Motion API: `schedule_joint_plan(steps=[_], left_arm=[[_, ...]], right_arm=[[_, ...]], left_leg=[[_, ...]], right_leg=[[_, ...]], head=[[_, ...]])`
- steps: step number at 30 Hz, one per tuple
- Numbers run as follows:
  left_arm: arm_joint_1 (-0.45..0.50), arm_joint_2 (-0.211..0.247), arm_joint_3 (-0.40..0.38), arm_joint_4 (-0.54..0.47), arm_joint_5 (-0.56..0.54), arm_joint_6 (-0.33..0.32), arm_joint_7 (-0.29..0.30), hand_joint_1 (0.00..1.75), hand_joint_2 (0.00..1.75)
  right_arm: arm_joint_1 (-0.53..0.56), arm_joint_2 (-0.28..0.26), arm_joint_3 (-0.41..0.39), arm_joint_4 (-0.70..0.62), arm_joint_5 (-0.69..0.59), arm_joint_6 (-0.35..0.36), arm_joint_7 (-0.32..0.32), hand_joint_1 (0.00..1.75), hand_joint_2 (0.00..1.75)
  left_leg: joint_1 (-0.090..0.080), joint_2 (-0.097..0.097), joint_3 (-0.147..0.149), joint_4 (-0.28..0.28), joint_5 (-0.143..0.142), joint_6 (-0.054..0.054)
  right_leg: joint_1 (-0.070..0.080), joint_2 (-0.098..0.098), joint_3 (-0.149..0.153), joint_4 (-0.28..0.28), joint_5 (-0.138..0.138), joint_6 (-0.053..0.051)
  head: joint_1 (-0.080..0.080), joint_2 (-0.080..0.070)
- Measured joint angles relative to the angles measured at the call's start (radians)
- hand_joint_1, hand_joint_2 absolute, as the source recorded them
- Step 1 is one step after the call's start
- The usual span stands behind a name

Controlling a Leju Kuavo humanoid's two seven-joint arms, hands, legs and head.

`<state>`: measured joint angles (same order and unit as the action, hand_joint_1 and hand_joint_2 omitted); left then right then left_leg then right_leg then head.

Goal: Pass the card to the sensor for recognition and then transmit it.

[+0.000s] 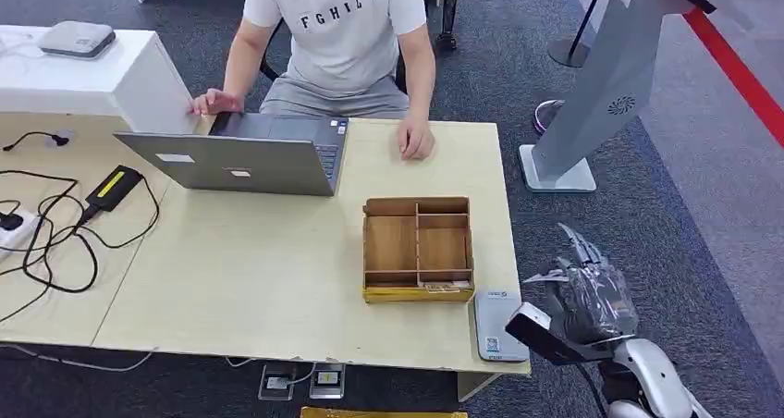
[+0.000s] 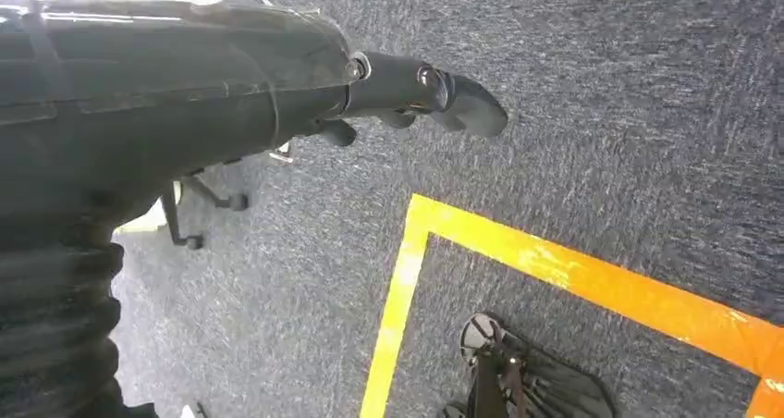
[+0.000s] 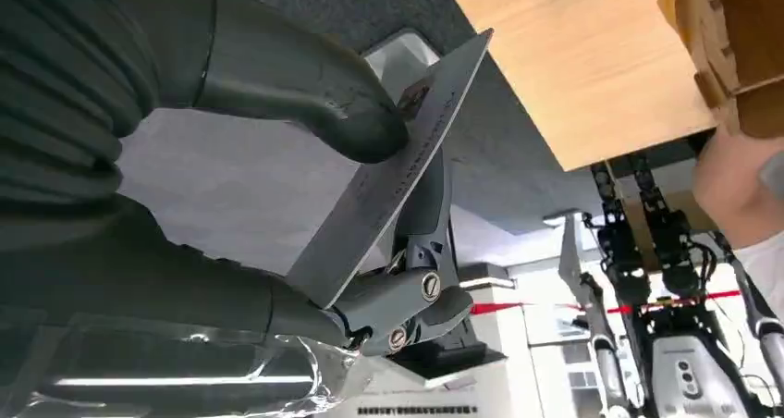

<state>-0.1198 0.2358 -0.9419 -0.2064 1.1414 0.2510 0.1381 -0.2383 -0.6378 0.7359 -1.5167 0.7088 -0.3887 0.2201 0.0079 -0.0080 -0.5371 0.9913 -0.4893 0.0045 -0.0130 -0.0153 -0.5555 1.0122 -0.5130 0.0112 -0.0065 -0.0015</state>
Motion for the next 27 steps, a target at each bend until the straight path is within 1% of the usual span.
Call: schedule_joint_plan(steps=[7,11,22,27], left_arm=[[0.000,0.001,0.000,0.000,0.000,-0.003,-0.003,0.00,1.75],[0.000,0.001,0.000,0.000,-0.001,-0.002,-0.002,0.00,1.75],[0.000,0.001,0.000,0.000,0.001,0.002,0.001,0.00,1.75],[0.000,0.001,0.000,0.000,0.004,0.011,0.001,0.00,1.75]], right_arm=[[0.029,-0.010,0.033,0.019,-0.046,-0.055,-0.003,1.75,1.75],[0.038,-0.012,0.058,0.043,-0.062,-0.065,-0.011,1.75,1.75],[0.038,-0.012,0.111,0.076,-0.087,-0.059,-0.014,1.75,1.75],[0.025,-0.009,0.141,0.085,-0.076,-0.024,-0.027,1.75,1.75]], left_leg=[[0.000,0.000,0.000,0.000,0.000,0.000],[0.000,0.000,0.000,0.000,0.000,0.000],[0.000,0.000,0.000,0.000,0.000,0.000],[0.000,0.000,0.000,0.000,0.000,0.000]], right_leg=[[0.000,0.000,0.000,0.000,0.000,0.000],[0.000,0.000,0.000,0.000,0.000,0.000],[0.000,0.000,0.000,0.000,0.000,0.000],[0.000,0.000,0.000,0.000,0.000,0.000]], head=[[0.000,0.000],[0.000,0.000],[0.000,0.000],[0.000,0.000]])
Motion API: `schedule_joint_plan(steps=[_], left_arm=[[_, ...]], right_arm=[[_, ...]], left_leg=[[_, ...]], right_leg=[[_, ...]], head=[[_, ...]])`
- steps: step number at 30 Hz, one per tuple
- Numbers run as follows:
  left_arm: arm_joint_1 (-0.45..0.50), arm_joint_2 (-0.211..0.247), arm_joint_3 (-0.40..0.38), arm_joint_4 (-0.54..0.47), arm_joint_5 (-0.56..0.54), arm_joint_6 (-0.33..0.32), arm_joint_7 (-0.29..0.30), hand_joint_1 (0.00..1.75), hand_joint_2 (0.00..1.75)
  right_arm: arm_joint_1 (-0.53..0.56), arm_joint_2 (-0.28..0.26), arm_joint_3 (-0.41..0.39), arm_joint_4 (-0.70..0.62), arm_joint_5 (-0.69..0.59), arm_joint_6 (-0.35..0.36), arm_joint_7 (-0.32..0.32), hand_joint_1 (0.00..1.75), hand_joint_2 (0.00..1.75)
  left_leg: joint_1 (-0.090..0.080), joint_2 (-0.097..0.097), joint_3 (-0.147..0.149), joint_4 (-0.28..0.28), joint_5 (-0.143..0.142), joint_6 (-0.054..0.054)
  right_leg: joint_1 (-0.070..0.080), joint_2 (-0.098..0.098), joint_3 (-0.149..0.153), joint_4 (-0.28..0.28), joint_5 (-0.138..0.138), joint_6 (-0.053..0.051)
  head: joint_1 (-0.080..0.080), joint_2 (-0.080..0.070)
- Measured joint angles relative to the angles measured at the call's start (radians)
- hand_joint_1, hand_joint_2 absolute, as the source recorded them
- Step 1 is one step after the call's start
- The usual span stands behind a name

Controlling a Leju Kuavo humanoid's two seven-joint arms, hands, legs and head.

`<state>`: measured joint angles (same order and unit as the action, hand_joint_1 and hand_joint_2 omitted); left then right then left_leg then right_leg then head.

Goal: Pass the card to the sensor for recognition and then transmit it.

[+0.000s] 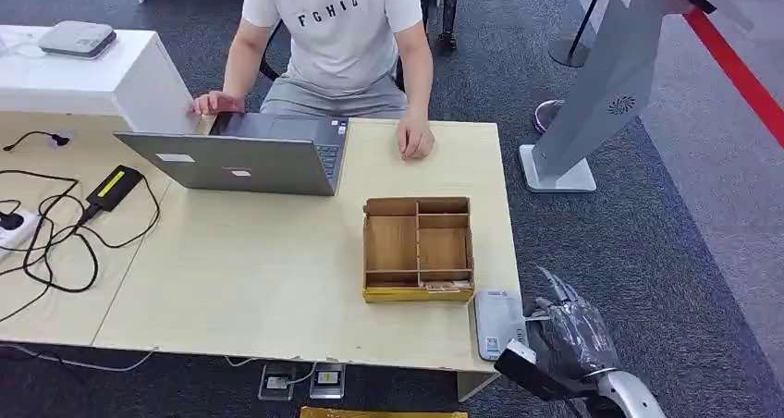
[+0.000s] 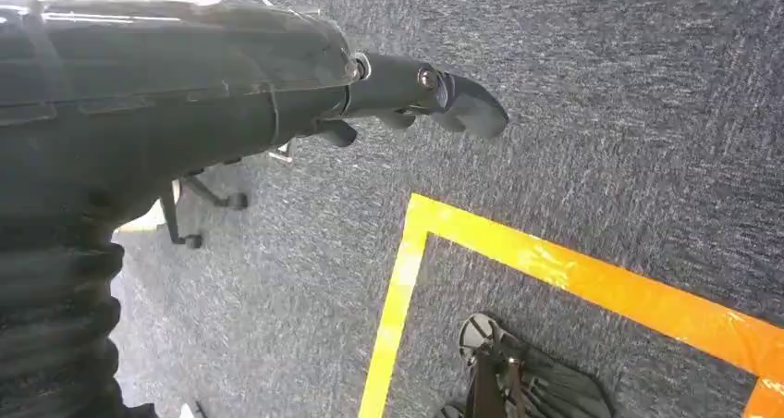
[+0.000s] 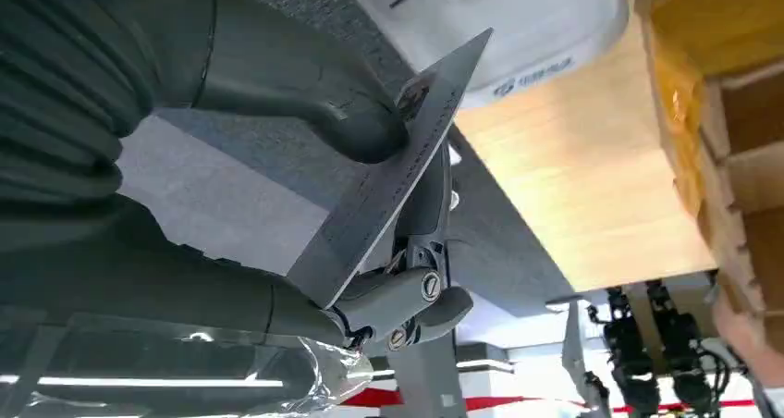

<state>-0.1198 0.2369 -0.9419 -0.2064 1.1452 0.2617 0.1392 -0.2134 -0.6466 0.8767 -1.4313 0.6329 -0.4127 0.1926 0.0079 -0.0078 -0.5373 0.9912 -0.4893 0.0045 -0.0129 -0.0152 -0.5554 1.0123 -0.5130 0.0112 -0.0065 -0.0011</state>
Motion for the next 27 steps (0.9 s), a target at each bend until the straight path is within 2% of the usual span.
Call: schedule_joint_plan(steps=[4,11,27], left_arm=[[0.000,0.000,0.000,0.000,0.003,0.006,0.000,0.00,1.75],[0.000,-0.001,0.000,0.000,0.009,0.005,0.001,0.00,1.75],[0.000,-0.001,0.000,0.000,0.007,0.006,0.005,0.00,1.75]], right_arm=[[-0.016,0.008,0.025,0.001,0.011,0.020,-0.005,1.75,1.75],[-0.025,0.026,0.044,0.014,-0.022,0.011,-0.030,1.75,1.75],[-0.018,0.035,0.065,0.038,-0.068,0.001,-0.026,1.75,1.75]], left_leg=[[0.000,0.000,0.000,0.000,0.000,0.000],[0.000,0.000,0.000,0.000,0.000,0.000],[0.000,0.000,0.000,0.000,0.000,0.000]], right_leg=[[0.000,0.000,0.000,0.000,0.000,0.000],[0.000,0.000,0.000,0.000,0.000,0.000],[0.000,0.000,0.000,0.000,0.000,0.000]], head=[[0.000,0.000],[0.000,0.000],[0.000,0.000]])
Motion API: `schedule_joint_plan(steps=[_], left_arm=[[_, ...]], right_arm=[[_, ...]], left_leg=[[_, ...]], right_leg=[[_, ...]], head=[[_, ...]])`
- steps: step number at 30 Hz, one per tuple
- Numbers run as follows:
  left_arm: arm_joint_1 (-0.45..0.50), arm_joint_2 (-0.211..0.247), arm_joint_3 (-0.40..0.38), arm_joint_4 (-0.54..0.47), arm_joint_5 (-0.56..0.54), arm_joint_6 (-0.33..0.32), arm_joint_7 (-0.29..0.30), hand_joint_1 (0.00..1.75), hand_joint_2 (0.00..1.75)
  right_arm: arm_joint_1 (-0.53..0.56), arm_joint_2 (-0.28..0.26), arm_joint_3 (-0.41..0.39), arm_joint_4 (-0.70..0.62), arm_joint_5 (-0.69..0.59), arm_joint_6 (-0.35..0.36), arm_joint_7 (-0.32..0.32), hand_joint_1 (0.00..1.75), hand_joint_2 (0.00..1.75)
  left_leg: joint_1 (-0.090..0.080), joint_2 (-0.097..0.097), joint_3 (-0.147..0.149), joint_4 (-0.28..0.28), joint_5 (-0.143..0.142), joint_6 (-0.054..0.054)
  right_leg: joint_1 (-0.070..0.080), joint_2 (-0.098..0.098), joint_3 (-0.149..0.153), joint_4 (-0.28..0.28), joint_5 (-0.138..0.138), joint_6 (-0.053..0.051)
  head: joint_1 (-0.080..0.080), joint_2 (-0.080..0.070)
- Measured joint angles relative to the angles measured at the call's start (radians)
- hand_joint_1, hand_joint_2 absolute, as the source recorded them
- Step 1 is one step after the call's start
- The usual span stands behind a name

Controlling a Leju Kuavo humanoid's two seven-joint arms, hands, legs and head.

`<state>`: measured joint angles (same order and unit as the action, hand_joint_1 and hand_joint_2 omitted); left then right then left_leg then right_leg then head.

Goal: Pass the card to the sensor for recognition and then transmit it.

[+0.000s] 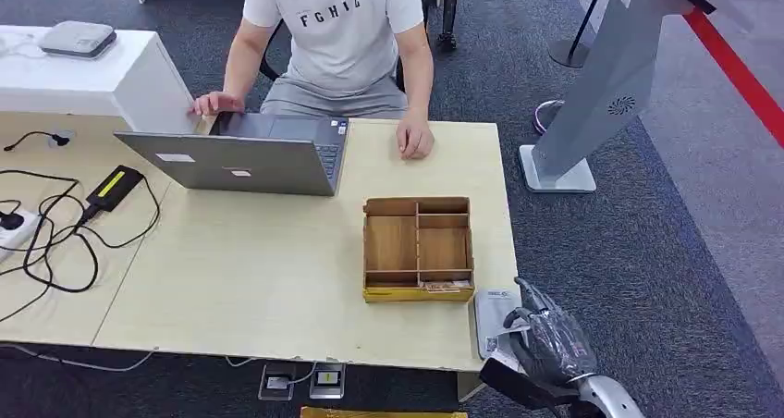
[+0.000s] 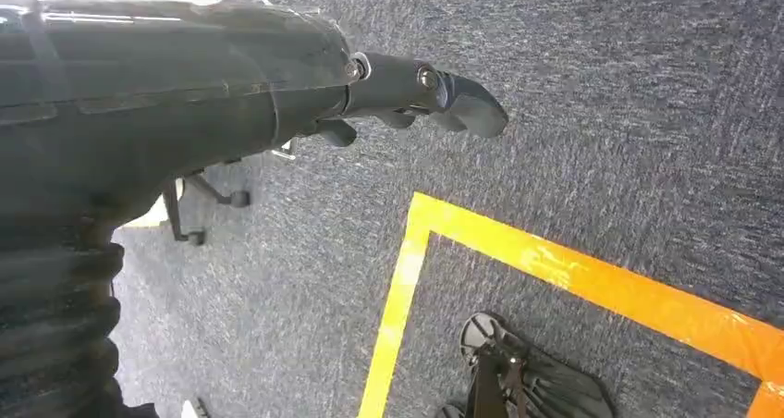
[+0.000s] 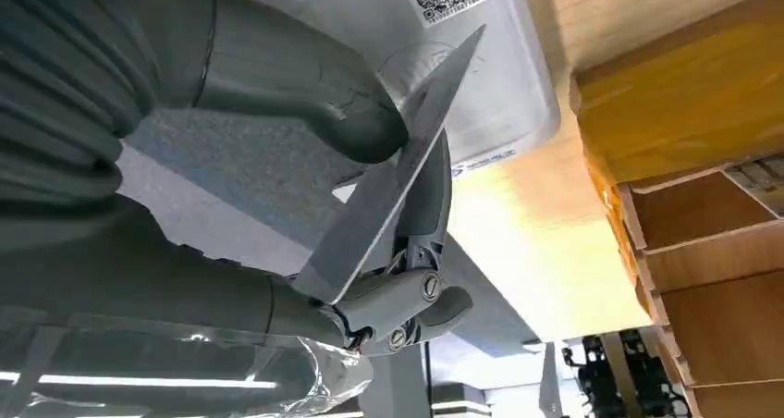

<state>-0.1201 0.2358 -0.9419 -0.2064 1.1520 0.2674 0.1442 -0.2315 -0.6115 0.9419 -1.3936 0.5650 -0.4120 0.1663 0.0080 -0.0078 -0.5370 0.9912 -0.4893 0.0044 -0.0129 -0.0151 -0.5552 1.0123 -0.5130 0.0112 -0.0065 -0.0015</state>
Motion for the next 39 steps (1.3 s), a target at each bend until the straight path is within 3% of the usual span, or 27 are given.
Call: schedule_joint_plan(steps=[13,27,34,39], left_arm=[[0.000,0.000,0.000,0.000,0.013,0.006,0.012,0.00,1.75],[0.000,0.002,0.000,0.000,0.012,0.006,0.013,0.00,1.75],[0.000,0.008,0.000,0.000,0.003,-0.004,0.005,0.00,1.75],[0.000,0.010,0.000,0.000,0.003,-0.004,0.005,0.00,1.75]], right_arm=[[-0.004,0.012,0.000,0.048,-0.071,-0.035,-0.066,1.75,1.75],[-0.004,0.027,0.003,0.093,-0.079,-0.067,-0.086,1.75,1.75],[-0.037,0.016,0.003,0.100,-0.037,-0.082,-0.061,1.75,1.75],[-0.089,0.000,-0.007,0.093,0.038,-0.050,-0.058,1.75,1.75]], left_leg=[[0.000,0.000,0.000,0.000,0.000,0.000],[0.000,0.000,0.000,0.000,0.000,0.000],[0.000,0.000,0.000,0.000,0.000,0.000],[0.000,0.000,0.000,0.000,0.000,0.000]], right_leg=[[0.000,0.000,0.000,0.000,0.000,0.000],[0.000,0.000,0.000,0.000,0.000,0.000],[0.000,0.000,0.000,0.000,0.000,0.000],[0.000,0.000,0.000,0.000,0.001,-0.001]], head=[[0.000,0.000],[0.000,0.000],[0.000,0.000],[0.000,0.000]])
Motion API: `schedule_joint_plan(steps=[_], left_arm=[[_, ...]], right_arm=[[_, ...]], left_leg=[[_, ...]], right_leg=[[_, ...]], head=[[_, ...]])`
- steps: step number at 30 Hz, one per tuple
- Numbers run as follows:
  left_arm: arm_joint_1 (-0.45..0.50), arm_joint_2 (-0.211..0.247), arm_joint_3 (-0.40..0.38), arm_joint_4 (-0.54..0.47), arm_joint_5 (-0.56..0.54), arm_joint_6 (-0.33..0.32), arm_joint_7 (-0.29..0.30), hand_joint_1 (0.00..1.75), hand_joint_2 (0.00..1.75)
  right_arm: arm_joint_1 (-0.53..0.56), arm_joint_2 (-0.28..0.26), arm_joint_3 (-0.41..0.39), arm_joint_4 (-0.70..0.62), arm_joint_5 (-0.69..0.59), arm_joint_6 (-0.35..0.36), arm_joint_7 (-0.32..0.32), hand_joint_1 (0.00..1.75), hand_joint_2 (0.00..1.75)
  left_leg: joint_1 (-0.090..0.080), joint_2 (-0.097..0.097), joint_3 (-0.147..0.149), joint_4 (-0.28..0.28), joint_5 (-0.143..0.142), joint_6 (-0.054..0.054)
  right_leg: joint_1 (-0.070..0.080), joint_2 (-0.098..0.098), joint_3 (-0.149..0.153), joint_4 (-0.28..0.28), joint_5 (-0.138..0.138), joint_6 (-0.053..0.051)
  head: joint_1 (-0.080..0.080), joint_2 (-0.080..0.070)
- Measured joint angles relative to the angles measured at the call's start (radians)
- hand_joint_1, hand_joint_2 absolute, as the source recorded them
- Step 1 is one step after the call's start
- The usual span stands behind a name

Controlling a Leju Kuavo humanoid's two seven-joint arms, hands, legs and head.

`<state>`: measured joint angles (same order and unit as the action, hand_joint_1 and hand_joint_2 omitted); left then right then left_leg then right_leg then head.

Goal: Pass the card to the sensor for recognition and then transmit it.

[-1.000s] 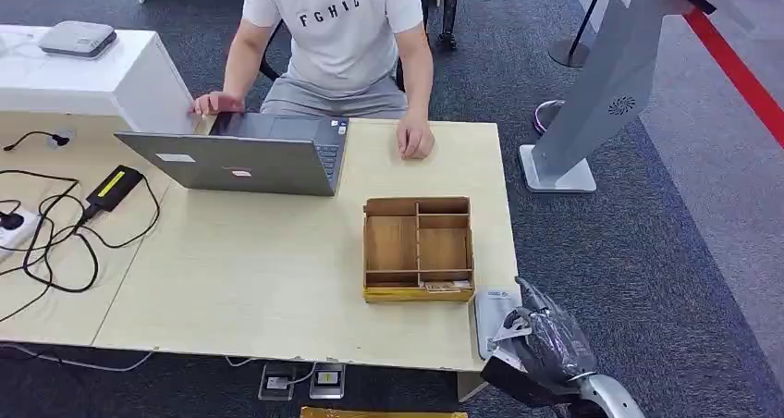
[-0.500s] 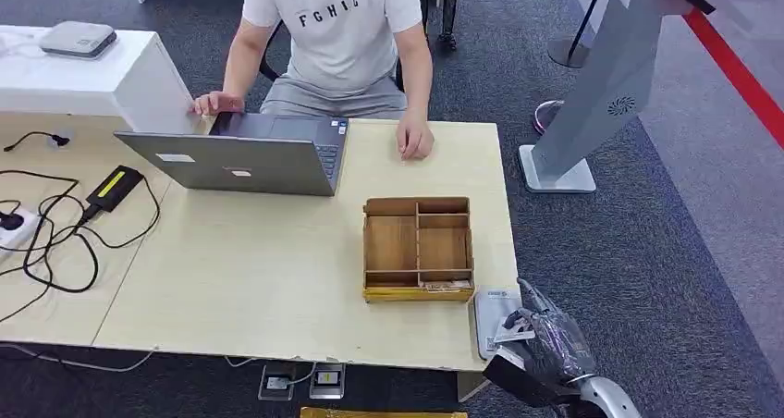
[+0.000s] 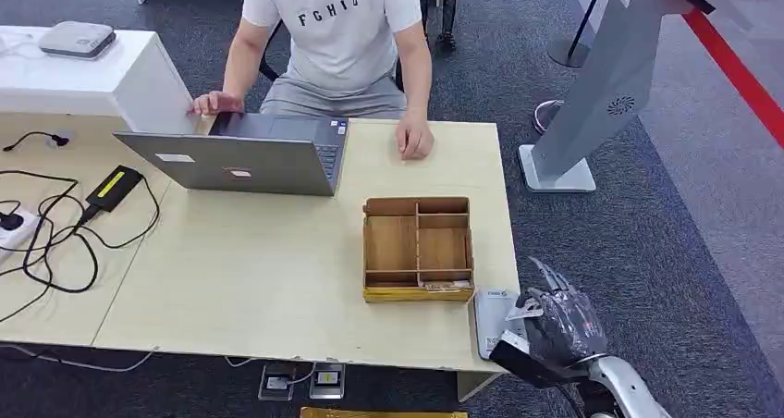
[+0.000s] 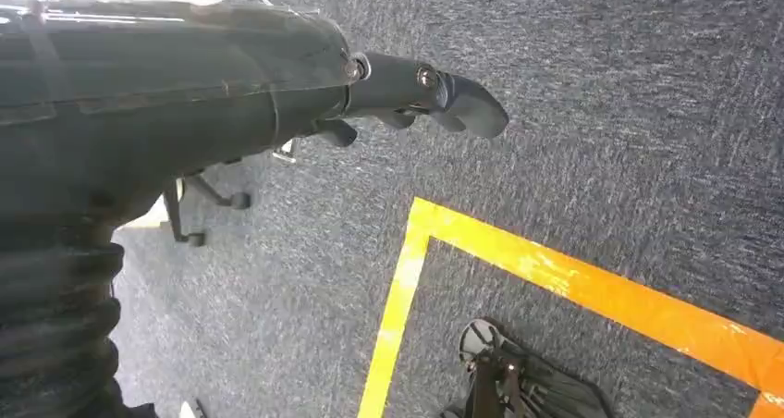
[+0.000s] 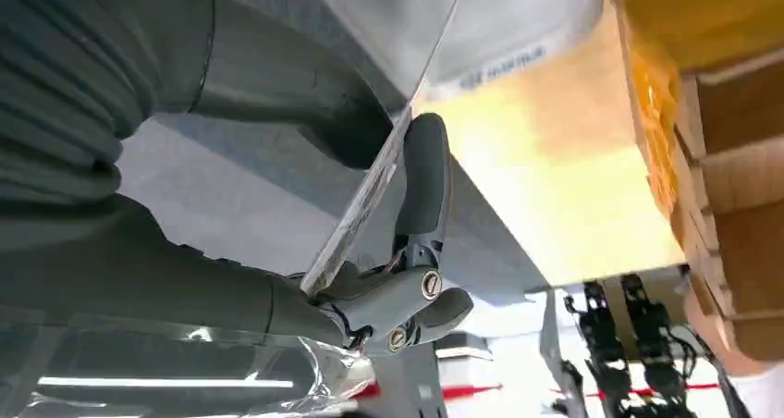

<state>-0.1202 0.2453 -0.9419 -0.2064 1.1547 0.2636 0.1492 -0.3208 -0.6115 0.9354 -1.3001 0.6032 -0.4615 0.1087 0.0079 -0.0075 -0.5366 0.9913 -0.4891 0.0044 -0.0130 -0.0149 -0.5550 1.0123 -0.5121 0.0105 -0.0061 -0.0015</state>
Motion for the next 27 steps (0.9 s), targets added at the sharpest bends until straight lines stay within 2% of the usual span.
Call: schedule_joint_plan(steps=[7,16,17,23,27], left_arm=[[-0.001,0.002,0.000,0.000,0.000,-0.006,0.002,0.00,1.75],[-0.003,0.009,-0.005,0.000,-0.024,-0.019,0.008,0.00,1.75],[-0.003,0.009,-0.005,0.000,-0.026,-0.021,0.008,0.00,0.00],[-0.009,0.010,-0.015,0.000,-0.033,-0.034,0.005,0.00,0.00],[-0.013,0.010,-0.024,0.000,-0.036,-0.037,0.005,0.00,0.00]], right_arm=[[-0.097,-0.013,-0.039,-0.060,0.085,0.103,0.008,1.75,1.75],[-0.323,-0.003,-0.021,-0.131,0.145,0.259,0.023,1.75,1.75],[-0.347,0.005,-0.016,-0.131,0.153,0.276,0.022,1.75,1.75],[-0.483,0.081,0.041,-0.092,0.209,0.400,0.010,1.75,1.75],[-0.546,0.153,0.071,0.002,0.215,0.433,0.000,1.75,1.75]], left_leg=[[0.000,0.000,0.000,0.000,0.000,0.000],[0.000,0.002,0.000,0.000,0.001,0.000],[0.000,0.002,0.000,0.000,0.001,0.000],[0.001,0.002,-0.001,0.000,0.001,0.000],[0.001,0.001,-0.001,0.000,0.001,0.000]], right_leg=[[0.000,0.000,0.000,0.000,0.000,0.000],[0.000,0.002,0.000,0.001,0.001,0.000],[0.000,0.003,0.000,0.001,0.001,0.000],[0.001,0.003,0.000,0.001,0.001,0.000],[0.001,0.001,0.000,0.001,0.001,0.000]], head=[[0.000,0.000],[0.000,0.000],[0.000,0.000],[-0.001,0.000],[0.000,0.000]])
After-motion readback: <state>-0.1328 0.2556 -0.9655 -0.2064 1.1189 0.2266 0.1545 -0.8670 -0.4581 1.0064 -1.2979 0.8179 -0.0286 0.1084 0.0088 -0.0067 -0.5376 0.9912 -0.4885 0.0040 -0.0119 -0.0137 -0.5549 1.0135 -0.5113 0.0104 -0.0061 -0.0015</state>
